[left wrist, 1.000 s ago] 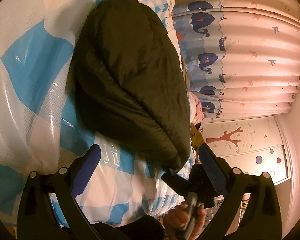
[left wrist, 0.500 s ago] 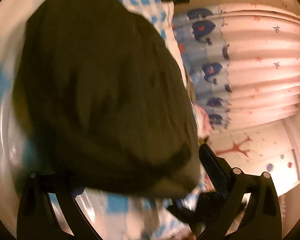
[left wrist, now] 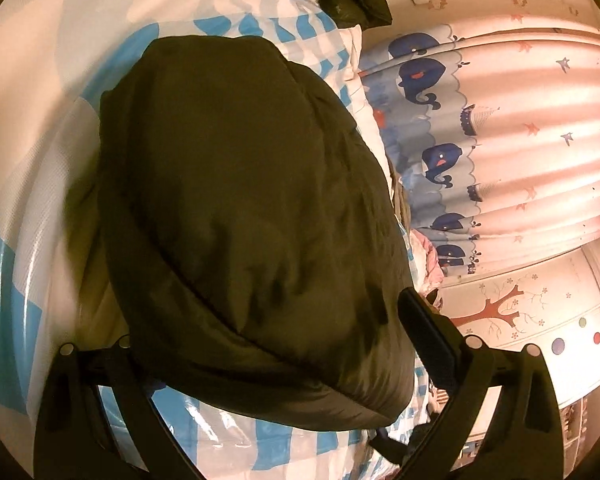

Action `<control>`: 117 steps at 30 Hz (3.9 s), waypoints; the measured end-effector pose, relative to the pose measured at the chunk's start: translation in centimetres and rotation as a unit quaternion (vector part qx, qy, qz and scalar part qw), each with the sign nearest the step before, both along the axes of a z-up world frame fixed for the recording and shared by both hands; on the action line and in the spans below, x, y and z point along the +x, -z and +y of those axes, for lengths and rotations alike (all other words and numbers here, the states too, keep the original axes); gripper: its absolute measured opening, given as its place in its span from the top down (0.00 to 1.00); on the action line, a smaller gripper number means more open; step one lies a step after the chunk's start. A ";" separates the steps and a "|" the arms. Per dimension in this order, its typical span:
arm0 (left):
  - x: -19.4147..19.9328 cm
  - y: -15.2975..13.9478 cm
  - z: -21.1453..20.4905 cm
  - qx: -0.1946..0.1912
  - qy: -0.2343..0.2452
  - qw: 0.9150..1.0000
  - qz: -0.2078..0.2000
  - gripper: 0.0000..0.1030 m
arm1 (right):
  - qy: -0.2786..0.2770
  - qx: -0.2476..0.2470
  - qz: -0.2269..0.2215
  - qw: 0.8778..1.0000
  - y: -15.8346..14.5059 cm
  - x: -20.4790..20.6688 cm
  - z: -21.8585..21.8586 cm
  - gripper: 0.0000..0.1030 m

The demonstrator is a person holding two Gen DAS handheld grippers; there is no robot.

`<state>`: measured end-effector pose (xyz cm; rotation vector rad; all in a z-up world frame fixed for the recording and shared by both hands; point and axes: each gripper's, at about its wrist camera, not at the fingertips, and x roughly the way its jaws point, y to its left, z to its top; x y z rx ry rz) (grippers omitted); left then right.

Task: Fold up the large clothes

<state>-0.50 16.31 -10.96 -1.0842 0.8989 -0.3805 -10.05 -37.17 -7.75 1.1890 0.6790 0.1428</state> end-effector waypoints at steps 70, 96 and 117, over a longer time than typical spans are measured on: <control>-9.3 -4.8 -1.3 0.216 0.043 0.973 -0.075 0.64 | -0.131 -0.491 -0.028 0.861 -10.6 10.8 21.2 0.07; -6.6 -2.1 1.0 0.083 0.040 0.994 -0.049 0.58 | -0.166 -0.566 0.072 0.804 -3.6 9.0 24.1 0.06; -7.8 -16.2 -11.4 0.287 0.130 0.923 -0.220 0.77 | -0.192 -0.600 0.083 0.772 0.1 5.1 24.2 0.05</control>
